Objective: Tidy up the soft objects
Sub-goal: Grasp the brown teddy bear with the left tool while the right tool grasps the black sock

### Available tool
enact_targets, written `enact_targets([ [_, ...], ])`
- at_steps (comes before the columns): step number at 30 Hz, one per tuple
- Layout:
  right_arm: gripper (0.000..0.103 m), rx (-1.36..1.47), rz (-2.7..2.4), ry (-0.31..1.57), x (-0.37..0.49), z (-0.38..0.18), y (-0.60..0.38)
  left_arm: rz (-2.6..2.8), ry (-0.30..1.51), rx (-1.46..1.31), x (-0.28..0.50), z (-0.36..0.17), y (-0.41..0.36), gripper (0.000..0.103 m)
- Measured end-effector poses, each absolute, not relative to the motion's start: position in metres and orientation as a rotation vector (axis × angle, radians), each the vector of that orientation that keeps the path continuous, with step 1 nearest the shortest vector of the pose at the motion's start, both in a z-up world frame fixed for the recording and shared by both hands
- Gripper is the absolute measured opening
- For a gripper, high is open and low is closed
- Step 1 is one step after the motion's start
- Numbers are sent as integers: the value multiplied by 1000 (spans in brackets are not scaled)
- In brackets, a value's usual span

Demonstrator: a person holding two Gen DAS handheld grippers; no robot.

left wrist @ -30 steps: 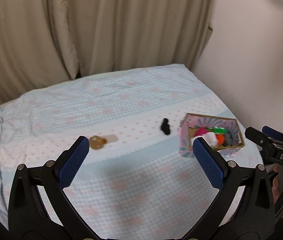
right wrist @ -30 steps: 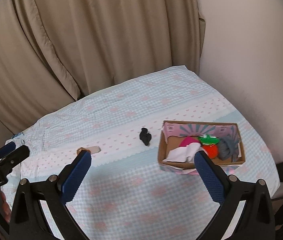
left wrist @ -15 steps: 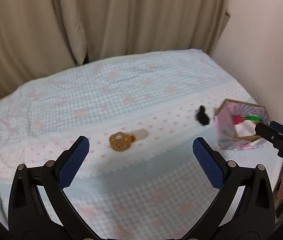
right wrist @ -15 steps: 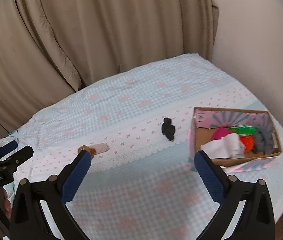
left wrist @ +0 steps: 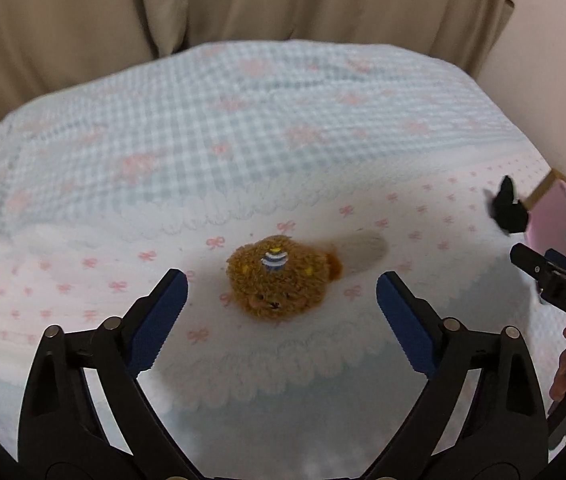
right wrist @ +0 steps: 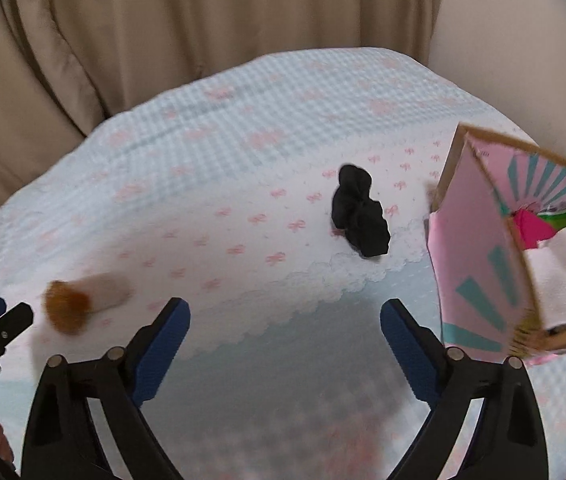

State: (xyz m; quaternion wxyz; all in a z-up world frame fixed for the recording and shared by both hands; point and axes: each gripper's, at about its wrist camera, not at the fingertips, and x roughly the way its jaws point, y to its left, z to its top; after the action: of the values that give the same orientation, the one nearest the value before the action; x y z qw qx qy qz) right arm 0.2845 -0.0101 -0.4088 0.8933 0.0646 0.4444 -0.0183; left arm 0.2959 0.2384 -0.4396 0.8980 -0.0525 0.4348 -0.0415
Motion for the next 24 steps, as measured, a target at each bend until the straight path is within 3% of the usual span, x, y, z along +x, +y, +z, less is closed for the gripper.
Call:
enact_targets([
  [6, 95, 156, -144, 891, 318, -445, -32, -87, 900, -89, 316, -472, 228, 92],
  [8, 90, 168, -166, 881, 331, -452, -41, -88, 902, -88, 321, -477, 226, 86],
  [18, 35, 173, -163, 887, 365, -462, -59, -80, 876, -101, 328, -486, 226, 67],
  [24, 24, 166, -131, 888, 359, -462, -58, -83, 870, -109, 325, -482, 226, 62],
])
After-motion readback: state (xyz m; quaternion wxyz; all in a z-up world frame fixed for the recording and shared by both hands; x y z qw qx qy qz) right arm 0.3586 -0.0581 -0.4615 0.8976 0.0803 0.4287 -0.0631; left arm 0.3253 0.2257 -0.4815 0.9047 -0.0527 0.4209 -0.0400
